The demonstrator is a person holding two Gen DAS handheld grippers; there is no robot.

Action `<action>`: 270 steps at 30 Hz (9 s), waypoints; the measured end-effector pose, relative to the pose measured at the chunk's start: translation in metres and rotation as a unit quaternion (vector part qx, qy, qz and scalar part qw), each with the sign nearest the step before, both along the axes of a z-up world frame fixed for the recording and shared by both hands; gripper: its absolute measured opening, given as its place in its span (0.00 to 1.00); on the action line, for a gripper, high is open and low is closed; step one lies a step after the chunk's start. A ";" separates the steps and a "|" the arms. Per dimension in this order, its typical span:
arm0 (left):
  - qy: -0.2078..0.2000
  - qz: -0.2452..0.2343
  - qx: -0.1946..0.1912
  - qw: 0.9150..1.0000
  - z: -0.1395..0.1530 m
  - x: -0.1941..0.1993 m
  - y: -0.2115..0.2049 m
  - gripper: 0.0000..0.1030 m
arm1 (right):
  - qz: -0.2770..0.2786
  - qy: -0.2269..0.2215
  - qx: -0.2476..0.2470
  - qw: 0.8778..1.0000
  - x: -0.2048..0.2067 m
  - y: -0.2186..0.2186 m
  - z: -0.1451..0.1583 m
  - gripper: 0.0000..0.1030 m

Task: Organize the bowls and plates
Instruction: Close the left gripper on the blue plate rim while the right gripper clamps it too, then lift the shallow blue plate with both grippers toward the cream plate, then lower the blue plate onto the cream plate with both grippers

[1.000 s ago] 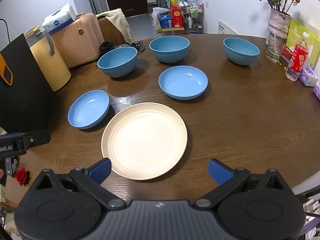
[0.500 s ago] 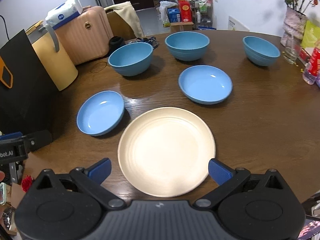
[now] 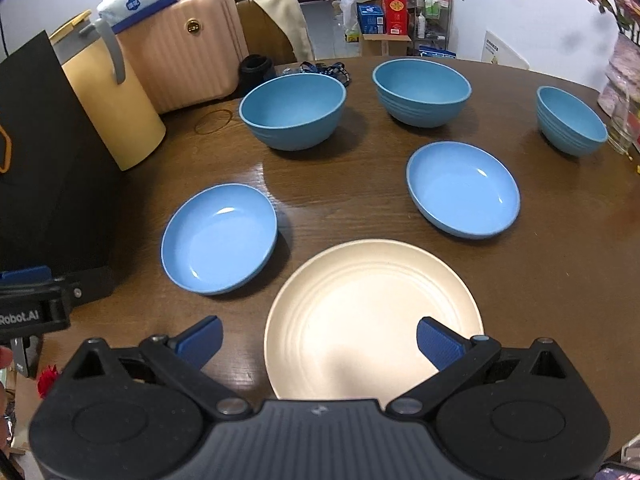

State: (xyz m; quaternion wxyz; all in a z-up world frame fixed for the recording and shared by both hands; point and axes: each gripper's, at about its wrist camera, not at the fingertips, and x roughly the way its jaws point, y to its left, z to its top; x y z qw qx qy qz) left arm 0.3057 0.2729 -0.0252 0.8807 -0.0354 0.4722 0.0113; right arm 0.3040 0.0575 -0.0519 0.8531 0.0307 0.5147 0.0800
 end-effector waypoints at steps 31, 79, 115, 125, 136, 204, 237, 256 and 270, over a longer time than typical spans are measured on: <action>0.070 -0.019 0.002 0.997 -0.066 0.103 0.031 0.95 | -0.017 0.020 -0.030 0.999 0.088 0.062 -0.050 0.94; 0.117 -0.024 -0.064 0.991 -0.118 0.134 0.036 0.22 | -0.013 0.047 0.001 0.999 0.114 0.070 -0.102 0.07; 0.075 -0.029 -0.054 0.995 -0.093 0.105 0.047 0.14 | -0.007 0.003 0.027 1.000 0.089 0.079 -0.083 0.06; 0.068 -0.029 -0.054 0.996 -0.081 0.085 0.052 0.14 | 0.000 -0.005 0.023 1.000 0.069 0.085 -0.071 0.06; 0.056 -0.039 -0.052 0.996 -0.063 0.054 0.056 0.14 | 0.007 -0.016 0.020 1.000 0.041 0.092 -0.055 0.06; 0.068 -0.042 -0.079 0.994 -0.030 -0.042 -0.079 0.14 | 0.051 -0.026 0.014 0.998 -0.045 -0.051 -0.008 0.06; 0.093 -0.065 -0.066 0.991 -0.065 0.000 -0.134 0.14 | 0.030 0.010 0.006 0.999 -0.009 -0.106 -0.049 0.06; 0.108 -0.065 -0.040 0.991 -0.098 0.025 -0.144 0.14 | 0.044 0.031 -0.002 0.999 0.012 -0.104 -0.079 0.07; 0.114 -0.082 -0.018 0.990 -0.114 0.031 -0.151 0.14 | 0.044 0.039 -0.010 0.998 0.020 -0.105 -0.092 0.07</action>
